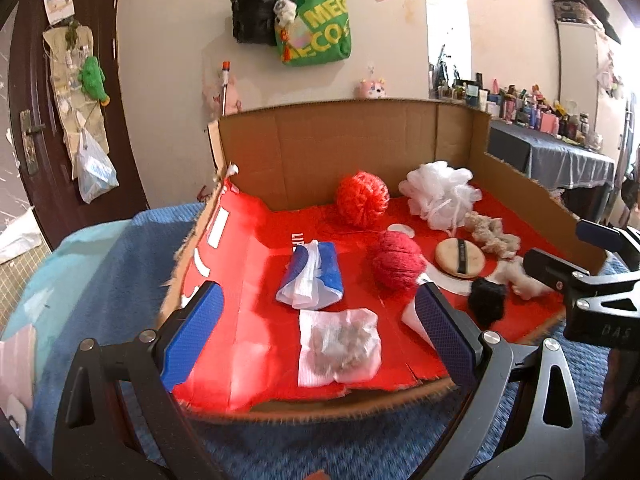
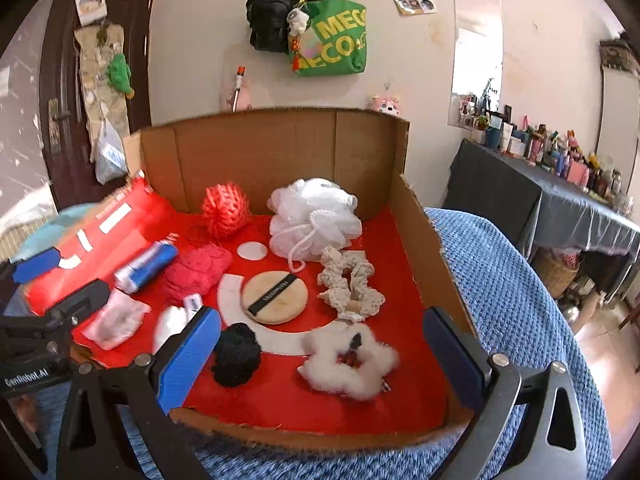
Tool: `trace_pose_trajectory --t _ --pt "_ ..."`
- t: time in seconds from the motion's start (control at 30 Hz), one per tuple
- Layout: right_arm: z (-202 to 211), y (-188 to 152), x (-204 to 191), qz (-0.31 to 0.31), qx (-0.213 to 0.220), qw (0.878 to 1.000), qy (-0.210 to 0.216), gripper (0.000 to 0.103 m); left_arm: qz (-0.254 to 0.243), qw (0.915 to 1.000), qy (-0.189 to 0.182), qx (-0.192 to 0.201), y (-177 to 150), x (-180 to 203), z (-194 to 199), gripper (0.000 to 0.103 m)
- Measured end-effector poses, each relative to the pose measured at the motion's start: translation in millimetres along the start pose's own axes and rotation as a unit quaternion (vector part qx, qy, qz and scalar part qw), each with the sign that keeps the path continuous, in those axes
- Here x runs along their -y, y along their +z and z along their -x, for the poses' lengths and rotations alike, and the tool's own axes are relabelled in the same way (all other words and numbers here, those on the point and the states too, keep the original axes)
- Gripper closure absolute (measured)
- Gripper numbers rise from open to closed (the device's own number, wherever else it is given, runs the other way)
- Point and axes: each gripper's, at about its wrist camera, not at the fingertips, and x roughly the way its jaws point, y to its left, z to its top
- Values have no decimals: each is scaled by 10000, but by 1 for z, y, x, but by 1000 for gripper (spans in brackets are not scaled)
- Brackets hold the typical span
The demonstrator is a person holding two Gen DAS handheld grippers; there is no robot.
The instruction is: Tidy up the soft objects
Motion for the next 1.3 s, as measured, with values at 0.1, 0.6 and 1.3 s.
trace_pose_trajectory --t 0.1,0.6,1.3 --pt "19 -2 1 -32 82 10000 36 0 43 9999 -87 47 -3 1 21 5" --pt "72 -59 -1 -116 -609 9981 30 0 232 9948 -251 -963 -63 14 43 5" --pt "37 -89 0 -208 -1678 9852 -274 0 264 9840 73 -1763 -84 17 12 2"
